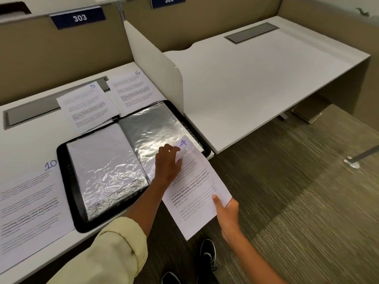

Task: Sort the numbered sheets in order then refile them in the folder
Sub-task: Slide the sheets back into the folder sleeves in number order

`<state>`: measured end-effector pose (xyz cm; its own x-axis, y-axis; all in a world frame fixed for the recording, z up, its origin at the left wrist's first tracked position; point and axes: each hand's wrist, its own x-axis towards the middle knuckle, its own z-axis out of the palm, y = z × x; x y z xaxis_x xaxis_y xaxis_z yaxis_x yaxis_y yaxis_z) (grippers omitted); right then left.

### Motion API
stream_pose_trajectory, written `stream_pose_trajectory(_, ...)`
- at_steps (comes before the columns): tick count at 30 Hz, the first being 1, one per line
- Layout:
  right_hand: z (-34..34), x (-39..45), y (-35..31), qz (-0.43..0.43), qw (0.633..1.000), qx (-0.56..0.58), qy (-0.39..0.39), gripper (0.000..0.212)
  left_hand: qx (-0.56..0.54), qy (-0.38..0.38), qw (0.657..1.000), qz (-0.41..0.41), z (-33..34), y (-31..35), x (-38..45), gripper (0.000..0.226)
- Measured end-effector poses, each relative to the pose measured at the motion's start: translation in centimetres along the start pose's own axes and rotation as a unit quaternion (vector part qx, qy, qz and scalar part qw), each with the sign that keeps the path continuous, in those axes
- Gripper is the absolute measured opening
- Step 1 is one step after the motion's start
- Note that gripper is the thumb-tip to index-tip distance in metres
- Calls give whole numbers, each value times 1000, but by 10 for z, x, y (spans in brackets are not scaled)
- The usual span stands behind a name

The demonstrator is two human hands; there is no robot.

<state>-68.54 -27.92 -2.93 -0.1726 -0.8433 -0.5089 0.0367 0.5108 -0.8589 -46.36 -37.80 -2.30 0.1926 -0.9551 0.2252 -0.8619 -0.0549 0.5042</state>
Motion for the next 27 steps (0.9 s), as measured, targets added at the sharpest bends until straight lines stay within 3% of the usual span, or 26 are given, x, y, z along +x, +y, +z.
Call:
stream_pose_trajectory(8,16,-8,5,35,998,44,7,25,-5,16,998,-61,-7,-32,-30,10)
stream_pose_trajectory(17,38,-3,-10,79,988,124,-54,26,-31,27,995,-89,-13,-38,-44,12)
stream_pose_trajectory(27,26,-11,10,33,990,-103,-86,13,-63,55,990,-113,-13,-30,-47,4)
